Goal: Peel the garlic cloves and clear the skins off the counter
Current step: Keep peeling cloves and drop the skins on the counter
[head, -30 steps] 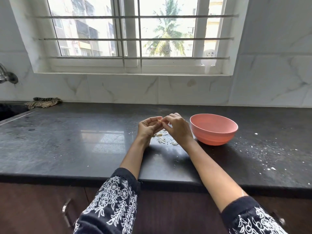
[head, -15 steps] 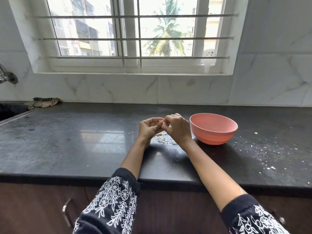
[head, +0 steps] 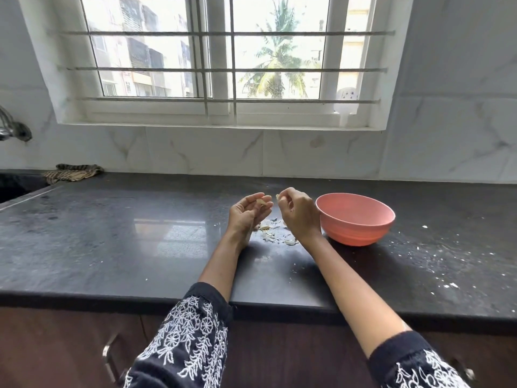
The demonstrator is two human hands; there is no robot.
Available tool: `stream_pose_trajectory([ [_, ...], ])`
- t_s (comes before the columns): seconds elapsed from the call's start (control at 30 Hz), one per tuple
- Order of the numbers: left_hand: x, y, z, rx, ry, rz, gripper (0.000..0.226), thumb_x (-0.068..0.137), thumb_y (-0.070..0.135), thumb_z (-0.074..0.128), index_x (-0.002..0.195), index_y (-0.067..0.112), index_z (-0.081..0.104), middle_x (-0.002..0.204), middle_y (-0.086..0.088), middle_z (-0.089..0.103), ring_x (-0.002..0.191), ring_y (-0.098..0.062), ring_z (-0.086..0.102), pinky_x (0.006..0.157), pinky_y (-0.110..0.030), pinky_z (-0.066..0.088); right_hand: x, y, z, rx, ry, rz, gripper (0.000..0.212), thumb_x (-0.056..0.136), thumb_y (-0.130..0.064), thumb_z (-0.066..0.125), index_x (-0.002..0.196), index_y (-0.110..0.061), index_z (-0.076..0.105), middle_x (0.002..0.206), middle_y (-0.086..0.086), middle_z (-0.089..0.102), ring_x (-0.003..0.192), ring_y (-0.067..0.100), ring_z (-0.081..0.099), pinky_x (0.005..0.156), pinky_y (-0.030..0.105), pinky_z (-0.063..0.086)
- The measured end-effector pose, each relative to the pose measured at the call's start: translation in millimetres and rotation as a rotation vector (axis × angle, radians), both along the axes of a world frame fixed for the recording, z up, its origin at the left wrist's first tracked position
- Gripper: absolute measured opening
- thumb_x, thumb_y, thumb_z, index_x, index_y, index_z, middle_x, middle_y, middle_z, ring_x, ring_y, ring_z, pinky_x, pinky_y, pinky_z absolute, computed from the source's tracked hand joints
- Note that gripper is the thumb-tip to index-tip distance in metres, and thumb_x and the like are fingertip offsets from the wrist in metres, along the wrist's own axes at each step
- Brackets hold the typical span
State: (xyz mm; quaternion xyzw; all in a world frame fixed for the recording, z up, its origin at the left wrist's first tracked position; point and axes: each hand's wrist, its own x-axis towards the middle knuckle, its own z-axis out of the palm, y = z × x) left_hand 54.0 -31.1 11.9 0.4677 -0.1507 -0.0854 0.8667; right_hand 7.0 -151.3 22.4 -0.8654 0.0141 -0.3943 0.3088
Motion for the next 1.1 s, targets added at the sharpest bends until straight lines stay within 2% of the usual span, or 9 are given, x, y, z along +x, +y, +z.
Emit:
stream_pose_trajectory([
  [0.1, 0.8, 0.8, 0.9, -0.026, 0.01, -0.013, 0.009, 0.089, -0.001, 0.055, 0.093, 0.005, 0.061, 0.081, -0.003, 0.074, 0.071, -0.013, 0.071, 0.078, -0.026, 0.057, 0.7, 1.3, -0.3, -0.001, 0.016, 0.004, 0.039, 0.087, -0.035, 0.031, 0.075, -0.008, 0.057, 0.075, 0.005, 0.061, 0.081, 0.026, 0.054, 0.063, 0.033, 0.036],
  [0.17, 1.2, 0.5, 0.5, -0.029, 0.003, -0.024, 0.01, 0.09, -0.002, 0.054, 0.094, 0.005, 0.06, 0.083, -0.003, 0.074, 0.073, -0.014, 0.071, 0.078, -0.026, 0.057, -0.6, 0.6, 0.1, -0.023, 0.013, 0.004, 0.038, 0.089, -0.036, 0.039, 0.067, -0.008, 0.053, 0.069, 0.003, 0.054, 0.079, 0.026, 0.053, 0.062, 0.03, 0.031],
  [0.27, 0.8, 0.2, 0.4, -0.031, -0.007, -0.033, 0.011, 0.089, -0.003, 0.054, 0.094, 0.005, 0.06, 0.092, -0.006, 0.071, 0.075, -0.015, 0.071, 0.085, -0.03, 0.055, 0.9, -0.8, 0.0, -0.043, 0.007, 0.013, 0.009, 0.081, -0.019, 0.063, 0.086, -0.011, 0.06, 0.08, -0.001, 0.059, 0.08, 0.018, 0.052, 0.065, 0.026, 0.036],
  [0.3, 0.6, 0.2, 0.7, -0.024, -0.008, -0.032, 0.011, 0.089, -0.003, 0.054, 0.094, 0.005, 0.059, 0.094, -0.006, 0.07, 0.075, -0.015, 0.071, 0.086, -0.03, 0.054, 0.5, 0.5, 0.2, -0.03, 0.005, 0.038, 0.016, 0.078, -0.017, 0.066, 0.093, -0.013, 0.059, 0.081, -0.003, 0.058, 0.078, 0.016, 0.051, 0.065, 0.026, 0.038],
  [0.43, -1.6, -0.4, 2.3, 0.007, -0.025, -0.016, 0.02, 0.092, -0.009, 0.045, 0.093, 0.006, 0.059, 0.086, -0.003, 0.07, 0.074, -0.012, 0.07, 0.073, -0.021, 0.057, 1.5, 5.1, -2.0, -0.043, 0.057, 0.127, 0.018, 0.08, -0.026, 0.067, 0.093, -0.015, 0.06, 0.076, -0.009, 0.059, 0.071, 0.014, 0.054, 0.066, 0.031, 0.047],
  [0.6, -3.7, 0.6, 2.5, 0.014, -0.038, -0.098, 0.02, 0.091, -0.009, 0.045, 0.099, 0.003, 0.059, 0.104, -0.017, 0.065, 0.094, -0.026, 0.066, 0.085, -0.028, 0.055, 4.2, 3.8, -5.4, -0.092, 0.026, 0.119, 0.023, 0.087, -0.038, 0.062, 0.085, -0.014, 0.064, 0.081, -0.003, 0.066, 0.068, 0.01, 0.051, 0.064, 0.028, 0.043],
  [0.8, -5.5, -0.8, 0.2, 0.004, -0.044, -0.099, 0.012, 0.09, -0.007, 0.05, 0.096, -0.003, 0.059, 0.077, -0.01, 0.073, 0.073, -0.018, 0.072, 0.067, -0.022, 0.057, 4.5, 1.2, -4.8, -0.101, 0.042, 0.089, 0.016, 0.084, -0.033, 0.064, 0.08, -0.018, 0.063, 0.072, -0.012, 0.056, 0.07, 0.011, 0.051, 0.064, 0.029, 0.043],
  [1.0, -2.4, 0.5, -1.7, 0.027, -0.072, -0.054, 0.012, 0.086, -0.008, 0.055, 0.093, -0.004, 0.063, 0.077, -0.009, 0.073, 0.073, -0.019, 0.071, 0.075, -0.026, 0.058, 4.3, 2.8, -3.1, -0.044, -0.015, 0.165, 0.012, 0.085, -0.026, 0.063, 0.094, -0.02, 0.069, 0.078, -0.005, 0.061, 0.071, 0.013, 0.054, 0.068, 0.033, 0.047],
  [1.1, -0.6, 1.3, -3.2, 0.045, -0.06, -0.041, 0.011, 0.085, -0.007, 0.057, 0.095, -0.005, 0.062, 0.077, -0.008, 0.073, 0.072, -0.018, 0.072, 0.068, -0.023, 0.058, 5.3, 1.6, -3.3, -0.009, -0.018, 0.201, 0.015, 0.084, -0.024, 0.06, 0.093, -0.02, 0.071, 0.084, 0.002, 0.067, 0.07, 0.015, 0.057, 0.069, 0.035, 0.05],
])
